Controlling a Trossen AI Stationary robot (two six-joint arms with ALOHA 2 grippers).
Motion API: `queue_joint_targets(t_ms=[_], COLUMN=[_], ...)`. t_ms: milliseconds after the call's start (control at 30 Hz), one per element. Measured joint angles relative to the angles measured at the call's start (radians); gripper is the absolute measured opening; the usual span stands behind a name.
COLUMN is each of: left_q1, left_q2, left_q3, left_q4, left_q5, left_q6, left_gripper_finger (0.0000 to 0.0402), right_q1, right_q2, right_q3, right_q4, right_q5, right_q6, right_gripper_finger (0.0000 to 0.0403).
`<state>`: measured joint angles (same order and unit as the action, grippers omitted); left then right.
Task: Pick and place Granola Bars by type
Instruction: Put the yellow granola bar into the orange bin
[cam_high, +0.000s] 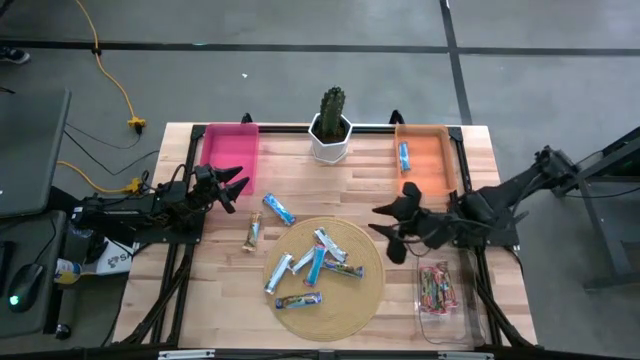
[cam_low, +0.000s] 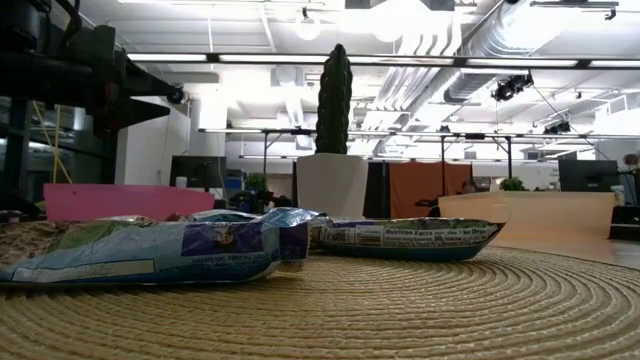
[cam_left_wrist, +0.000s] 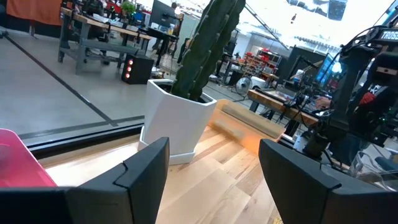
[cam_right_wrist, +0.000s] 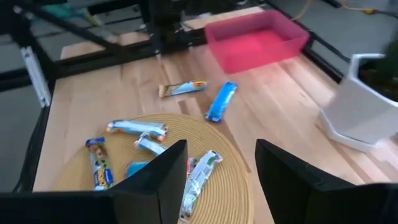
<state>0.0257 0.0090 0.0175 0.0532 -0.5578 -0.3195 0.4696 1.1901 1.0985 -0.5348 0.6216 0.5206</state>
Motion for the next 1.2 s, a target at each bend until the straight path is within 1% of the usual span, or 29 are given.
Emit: queue_joint_targets(t_ms=[100,200,333,433,733,1000,1200], left_q1=[0.000,0.000,0.000,0.000,0.000,0.000,0.000], left_q2=[0.000,0.000,0.000,0.000,0.000,0.000,0.000], left_q3=[0.000,0.000,0.000,0.000,0.000,0.000,0.000], left_q4=[0.000,0.000,0.000,0.000,0.000,0.000,0.000], left_q5=[0.000,0.000,0.000,0.000,0.000,0.000,0.000], left_q6=[0.000,0.000,0.000,0.000,0.000,0.000,0.000], left_gripper_finger=[0.0245,0.0245,0.0245,0.0245,0.0245,0.0245,0.0245], right_q1=[-0.035,-0.070,-0.119,-0.148,-0.176,-0.175,-0.175], right_q2=[0.048,0.098,0.178,0.242,0.420,0.527,0.563], right_q3=[0.000,0.000,0.000,0.000,0.000,0.000,0.000], right_q4=[0.056,0.094,0.102,0.101,0.113,0.204,0.217], right_q5=[-0.073,-0.143,-0.213,-0.250,-0.311,-0.393,-0.394], right_q6=[-0.061,-0.067,0.039,0.082,0.217,0.166,0.161], right_gripper_finger=[0.0173,0.0173,0.0173,0.0173,0.0173,0.0174,0.0182])
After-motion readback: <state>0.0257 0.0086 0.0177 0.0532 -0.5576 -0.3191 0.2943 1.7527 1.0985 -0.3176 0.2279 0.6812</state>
